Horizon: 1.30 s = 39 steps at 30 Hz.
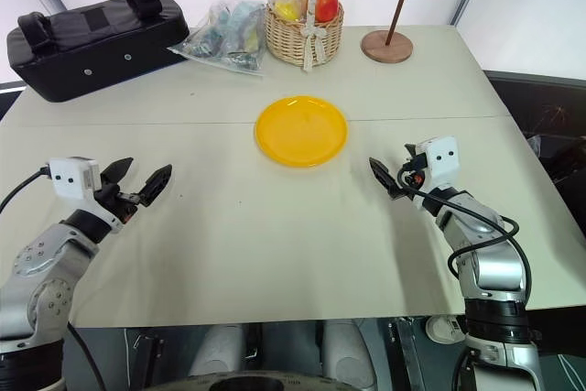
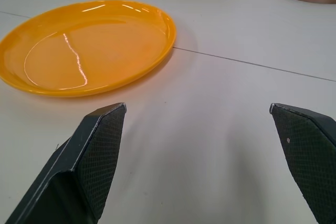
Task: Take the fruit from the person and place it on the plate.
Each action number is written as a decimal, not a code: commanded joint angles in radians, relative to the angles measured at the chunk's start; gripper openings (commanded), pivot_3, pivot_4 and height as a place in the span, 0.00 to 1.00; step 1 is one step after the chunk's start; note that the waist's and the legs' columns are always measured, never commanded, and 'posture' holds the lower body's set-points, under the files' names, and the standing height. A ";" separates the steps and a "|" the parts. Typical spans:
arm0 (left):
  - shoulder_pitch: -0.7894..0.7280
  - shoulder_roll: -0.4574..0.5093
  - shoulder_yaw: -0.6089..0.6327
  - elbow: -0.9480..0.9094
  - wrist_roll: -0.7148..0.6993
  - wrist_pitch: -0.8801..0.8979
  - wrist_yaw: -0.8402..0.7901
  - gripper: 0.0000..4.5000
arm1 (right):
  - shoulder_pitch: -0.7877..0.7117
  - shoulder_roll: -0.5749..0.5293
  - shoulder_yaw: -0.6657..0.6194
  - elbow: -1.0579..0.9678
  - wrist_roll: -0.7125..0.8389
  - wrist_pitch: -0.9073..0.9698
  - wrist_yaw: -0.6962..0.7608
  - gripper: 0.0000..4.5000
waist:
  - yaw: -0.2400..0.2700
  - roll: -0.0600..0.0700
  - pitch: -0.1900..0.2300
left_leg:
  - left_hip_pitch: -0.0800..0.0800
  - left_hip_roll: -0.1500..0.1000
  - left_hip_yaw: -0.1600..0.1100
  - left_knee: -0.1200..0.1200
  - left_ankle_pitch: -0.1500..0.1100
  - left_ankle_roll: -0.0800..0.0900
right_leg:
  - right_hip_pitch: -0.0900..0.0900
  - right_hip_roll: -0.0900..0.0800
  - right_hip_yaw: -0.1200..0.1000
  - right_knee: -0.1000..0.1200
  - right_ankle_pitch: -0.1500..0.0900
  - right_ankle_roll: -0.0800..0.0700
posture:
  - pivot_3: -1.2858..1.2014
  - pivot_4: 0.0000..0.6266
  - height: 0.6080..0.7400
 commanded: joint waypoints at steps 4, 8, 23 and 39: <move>-0.012 0.001 0.018 -0.027 -0.031 0.000 -0.004 0.99 | -0.024 0.005 -0.011 -0.036 0.009 -0.016 -0.004 1.00 | 0.000 0.000 0.000 | 0.000 0.000 0.000 0.000 0.000 0.000 | 0.000 0.000 0.000 0.000 0.000 0.000 | 0.52 0.24 1.00; -0.009 0.006 0.014 -0.028 -0.022 -0.005 0.001 0.99 | -0.027 0.006 -0.010 -0.035 0.009 -0.016 -0.003 1.00 | 0.000 0.000 0.000 | 0.000 0.000 0.000 0.000 0.000 0.000 | 0.000 0.000 0.000 0.000 0.000 0.000 | 0.52 0.24 1.00; -0.014 0.003 0.012 -0.015 -0.012 -0.019 0.005 0.99 | -0.032 0.006 -0.005 -0.034 0.007 -0.013 -0.002 1.00 | 0.000 0.000 0.000 | 0.000 0.000 0.000 0.000 0.000 0.000 | 0.000 0.000 0.000 0.000 0.000 0.000 | 0.52 0.24 1.00; -0.023 0.007 0.013 0.003 -0.004 -0.031 -0.006 0.99 | -0.033 0.006 0.000 -0.028 0.003 -0.019 0.003 1.00 | 0.000 0.000 0.000 | 0.000 0.000 0.000 0.000 0.000 0.000 | 0.000 0.000 0.000 0.000 0.000 0.000 | 0.52 0.24 1.00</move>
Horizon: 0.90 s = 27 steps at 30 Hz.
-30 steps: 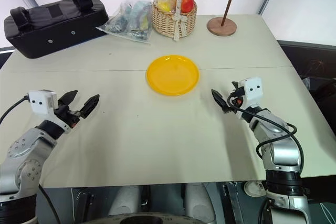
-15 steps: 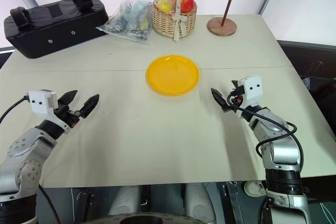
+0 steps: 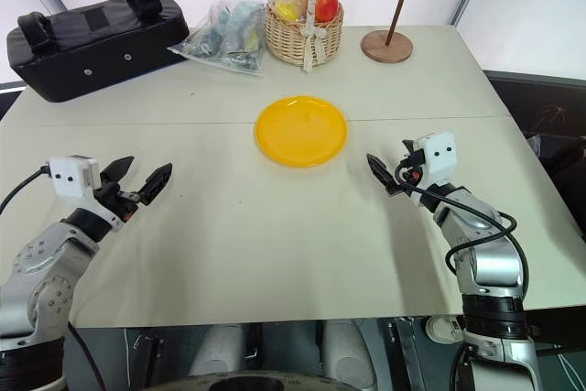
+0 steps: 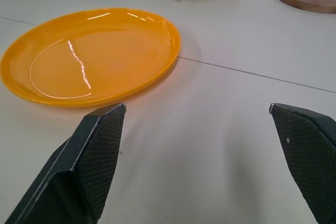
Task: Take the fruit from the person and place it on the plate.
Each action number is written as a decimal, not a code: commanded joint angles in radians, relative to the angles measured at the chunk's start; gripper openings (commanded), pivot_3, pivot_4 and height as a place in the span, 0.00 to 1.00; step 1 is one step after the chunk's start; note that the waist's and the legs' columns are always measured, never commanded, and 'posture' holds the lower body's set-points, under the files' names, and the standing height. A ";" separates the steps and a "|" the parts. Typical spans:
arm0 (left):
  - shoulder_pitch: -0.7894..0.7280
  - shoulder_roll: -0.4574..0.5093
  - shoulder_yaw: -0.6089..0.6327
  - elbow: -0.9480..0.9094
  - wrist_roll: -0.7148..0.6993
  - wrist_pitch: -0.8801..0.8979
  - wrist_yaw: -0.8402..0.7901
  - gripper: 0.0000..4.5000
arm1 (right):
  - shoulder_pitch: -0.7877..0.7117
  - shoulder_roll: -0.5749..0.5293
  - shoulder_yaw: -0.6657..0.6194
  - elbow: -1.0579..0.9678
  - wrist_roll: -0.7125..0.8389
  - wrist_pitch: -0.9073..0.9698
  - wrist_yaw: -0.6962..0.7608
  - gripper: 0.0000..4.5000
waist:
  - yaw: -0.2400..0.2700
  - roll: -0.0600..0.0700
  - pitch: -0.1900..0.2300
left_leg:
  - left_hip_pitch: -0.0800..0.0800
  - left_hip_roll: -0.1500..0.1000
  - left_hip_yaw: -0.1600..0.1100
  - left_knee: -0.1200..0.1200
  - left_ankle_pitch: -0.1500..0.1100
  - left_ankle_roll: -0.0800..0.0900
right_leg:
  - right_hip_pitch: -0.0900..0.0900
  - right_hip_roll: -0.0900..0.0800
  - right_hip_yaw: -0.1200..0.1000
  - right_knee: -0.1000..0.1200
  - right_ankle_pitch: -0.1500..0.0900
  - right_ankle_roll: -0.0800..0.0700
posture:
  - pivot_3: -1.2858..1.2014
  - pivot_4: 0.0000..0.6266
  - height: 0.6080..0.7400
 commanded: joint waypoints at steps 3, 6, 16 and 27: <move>-0.015 0.010 0.013 -0.010 0.005 -0.023 -0.005 0.99 | -0.013 0.002 -0.009 -0.028 0.005 -0.020 -0.001 1.00 | 0.000 0.000 0.000 | 0.000 0.000 0.000 0.000 0.000 0.000 | 0.000 0.000 0.000 0.000 0.000 0.000 | 0.52 0.24 1.00; -0.018 0.011 0.012 -0.008 0.006 -0.021 -0.006 0.99 | -0.013 0.004 -0.008 -0.028 0.004 -0.021 -0.003 1.00 | 0.000 0.000 0.000 | 0.000 0.000 0.000 0.000 0.000 0.000 | 0.000 0.000 0.000 0.000 0.000 0.000 | 0.52 0.24 1.00; -0.020 0.013 0.019 -0.006 0.008 -0.019 -0.004 0.99 | -0.018 0.009 -0.004 -0.021 0.000 -0.020 -0.007 1.00 | 0.000 0.000 0.000 | 0.000 0.000 0.000 0.000 0.000 0.000 | 0.000 0.000 0.000 0.000 0.000 0.000 | 0.52 0.24 1.00; -0.035 0.021 0.022 0.004 0.012 -0.020 -0.008 0.99 | -0.026 0.011 -0.002 -0.014 -0.006 -0.024 -0.006 1.00 | 0.000 0.000 0.000 | 0.000 0.000 0.000 0.000 0.000 0.000 | 0.000 0.000 0.000 0.000 0.000 0.000 | 0.52 0.24 1.00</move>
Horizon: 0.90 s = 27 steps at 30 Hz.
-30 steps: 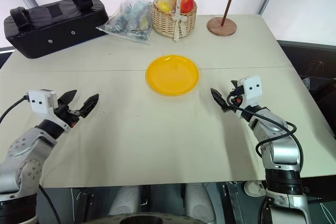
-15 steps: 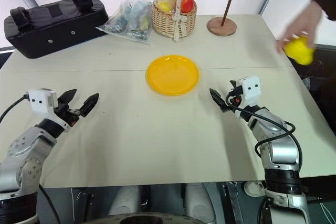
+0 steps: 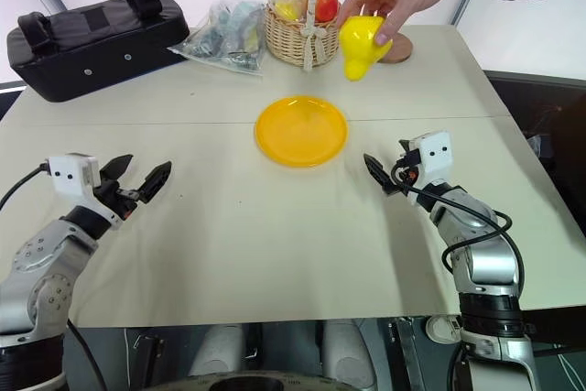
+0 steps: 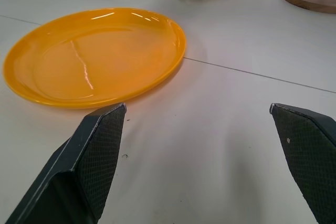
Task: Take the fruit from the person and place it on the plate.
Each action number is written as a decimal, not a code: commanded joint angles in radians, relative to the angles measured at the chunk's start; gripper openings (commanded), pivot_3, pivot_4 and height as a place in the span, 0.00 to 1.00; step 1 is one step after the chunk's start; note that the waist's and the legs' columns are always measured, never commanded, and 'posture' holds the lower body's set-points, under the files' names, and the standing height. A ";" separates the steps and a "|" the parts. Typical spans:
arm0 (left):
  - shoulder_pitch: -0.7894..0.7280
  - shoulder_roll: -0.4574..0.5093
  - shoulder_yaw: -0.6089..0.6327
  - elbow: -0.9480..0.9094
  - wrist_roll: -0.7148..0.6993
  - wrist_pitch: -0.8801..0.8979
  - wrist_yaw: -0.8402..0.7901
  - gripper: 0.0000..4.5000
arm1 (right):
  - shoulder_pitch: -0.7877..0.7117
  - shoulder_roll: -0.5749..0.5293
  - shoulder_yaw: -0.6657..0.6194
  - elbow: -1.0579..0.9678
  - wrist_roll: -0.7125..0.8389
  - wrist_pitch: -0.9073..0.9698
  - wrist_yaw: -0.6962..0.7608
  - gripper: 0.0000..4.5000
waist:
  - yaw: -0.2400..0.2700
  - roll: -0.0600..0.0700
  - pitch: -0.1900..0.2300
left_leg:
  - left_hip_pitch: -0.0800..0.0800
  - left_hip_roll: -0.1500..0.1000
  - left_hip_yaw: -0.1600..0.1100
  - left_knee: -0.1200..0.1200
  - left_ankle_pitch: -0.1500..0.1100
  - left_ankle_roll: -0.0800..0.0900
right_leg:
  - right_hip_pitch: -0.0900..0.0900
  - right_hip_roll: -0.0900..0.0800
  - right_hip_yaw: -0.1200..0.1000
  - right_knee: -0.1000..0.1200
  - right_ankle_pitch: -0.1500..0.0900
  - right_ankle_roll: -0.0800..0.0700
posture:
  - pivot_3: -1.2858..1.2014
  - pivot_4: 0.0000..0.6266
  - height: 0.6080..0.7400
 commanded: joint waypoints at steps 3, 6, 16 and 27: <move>-0.042 0.041 0.034 -0.024 -0.038 0.008 -0.028 0.99 | -0.018 0.001 -0.012 -0.017 0.002 -0.023 -0.002 1.00 | 0.000 0.000 0.000 | 0.000 0.000 0.000 0.000 0.000 0.000 | 0.000 0.000 0.000 0.000 0.000 0.000 | 0.52 0.24 1.00; -0.087 0.124 0.058 -0.058 -0.147 0.078 -0.117 0.99 | -0.021 -0.001 -0.011 -0.016 0.001 -0.020 -0.001 1.00 | 0.001 0.000 0.000 | 0.000 0.000 0.000 0.000 0.000 0.000 | 0.000 0.000 0.000 0.000 0.000 0.000 | 0.52 0.24 1.00; -0.206 0.460 0.058 -0.063 -0.442 0.331 -0.453 0.99 | -0.034 -0.019 -0.009 -0.036 0.000 -0.003 0.008 1.00 | -0.004 0.001 0.000 | 0.000 0.000 0.000 -0.001 0.000 0.000 | 0.000 0.001 0.000 0.000 0.000 0.000 | 0.52 0.24 1.00; -0.286 0.456 -0.005 -0.026 -0.463 0.368 -0.486 0.99 | -0.355 -0.028 -0.137 -0.081 0.258 0.427 -0.113 1.00 | -0.003 0.002 0.001 | 0.000 0.000 0.000 -0.001 0.000 0.000 | -0.001 0.001 0.001 0.000 0.000 0.000 | 0.52 0.24 1.00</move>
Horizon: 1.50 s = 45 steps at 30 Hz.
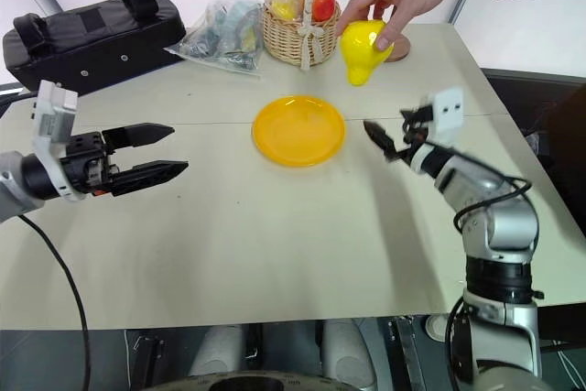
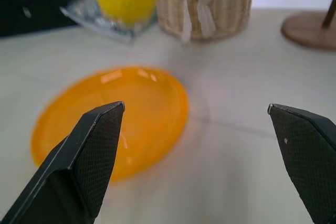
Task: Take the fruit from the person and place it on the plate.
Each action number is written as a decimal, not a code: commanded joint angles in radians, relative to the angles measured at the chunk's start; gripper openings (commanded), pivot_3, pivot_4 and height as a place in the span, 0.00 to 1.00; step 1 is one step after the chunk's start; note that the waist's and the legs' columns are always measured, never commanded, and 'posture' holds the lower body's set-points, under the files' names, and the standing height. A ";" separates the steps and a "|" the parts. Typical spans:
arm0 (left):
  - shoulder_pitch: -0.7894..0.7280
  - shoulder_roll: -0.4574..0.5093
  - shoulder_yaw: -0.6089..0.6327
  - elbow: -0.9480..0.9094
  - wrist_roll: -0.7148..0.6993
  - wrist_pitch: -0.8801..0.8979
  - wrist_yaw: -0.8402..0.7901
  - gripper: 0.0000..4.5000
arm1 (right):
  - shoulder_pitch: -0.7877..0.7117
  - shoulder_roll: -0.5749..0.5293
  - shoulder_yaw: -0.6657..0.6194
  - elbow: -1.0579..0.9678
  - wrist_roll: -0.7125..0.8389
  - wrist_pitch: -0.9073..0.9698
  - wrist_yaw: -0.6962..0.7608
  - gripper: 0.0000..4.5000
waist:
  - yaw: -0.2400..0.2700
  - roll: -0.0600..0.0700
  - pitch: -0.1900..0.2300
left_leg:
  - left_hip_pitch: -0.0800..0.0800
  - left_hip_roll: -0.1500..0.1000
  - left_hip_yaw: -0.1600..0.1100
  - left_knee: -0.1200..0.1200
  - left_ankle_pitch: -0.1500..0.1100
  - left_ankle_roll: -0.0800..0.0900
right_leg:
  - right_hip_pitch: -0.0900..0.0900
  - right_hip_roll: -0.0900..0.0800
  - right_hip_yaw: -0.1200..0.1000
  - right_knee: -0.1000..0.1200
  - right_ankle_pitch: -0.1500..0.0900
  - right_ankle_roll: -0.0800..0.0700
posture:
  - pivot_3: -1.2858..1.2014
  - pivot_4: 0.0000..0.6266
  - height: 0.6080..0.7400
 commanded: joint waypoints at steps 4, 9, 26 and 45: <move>-0.002 -0.031 -0.008 -0.020 0.014 -0.023 0.022 0.99 | -0.166 0.030 -0.068 -0.007 0.112 0.139 -0.094 1.00 | 0.000 0.000 0.000 | 0.000 0.000 0.000 0.000 0.000 0.000 | 0.000 0.000 0.000 0.000 0.000 0.000 | 0.52 0.24 1.00; 0.046 -0.055 0.006 -0.039 0.025 -0.031 0.032 0.99 | -0.207 0.035 -0.041 0.032 0.108 0.134 -0.084 1.00 | 0.000 0.000 0.000 | 0.000 0.000 0.001 0.000 0.000 0.000 | 0.000 0.000 0.000 0.000 0.000 0.000 | 0.52 0.24 1.00; 0.098 -0.068 0.045 -0.075 0.017 -0.047 0.079 1.00 | -0.228 0.062 -0.021 0.096 0.098 0.122 -0.097 0.19 | -0.001 0.000 0.000 | -0.001 0.000 0.001 0.000 0.000 0.000 | -0.001 0.000 0.000 0.000 0.000 0.000 | 0.52 0.24 1.00; 0.203 -0.071 0.041 -0.095 0.096 -0.080 0.085 1.00 | -0.311 0.196 0.301 0.464 -0.170 -0.097 0.061 0.30 | -0.002 0.000 0.000 | -0.002 0.000 0.001 0.000 0.000 0.000 | -0.002 -0.001 0.000 0.000 0.000 0.000 | 0.52 0.24 1.00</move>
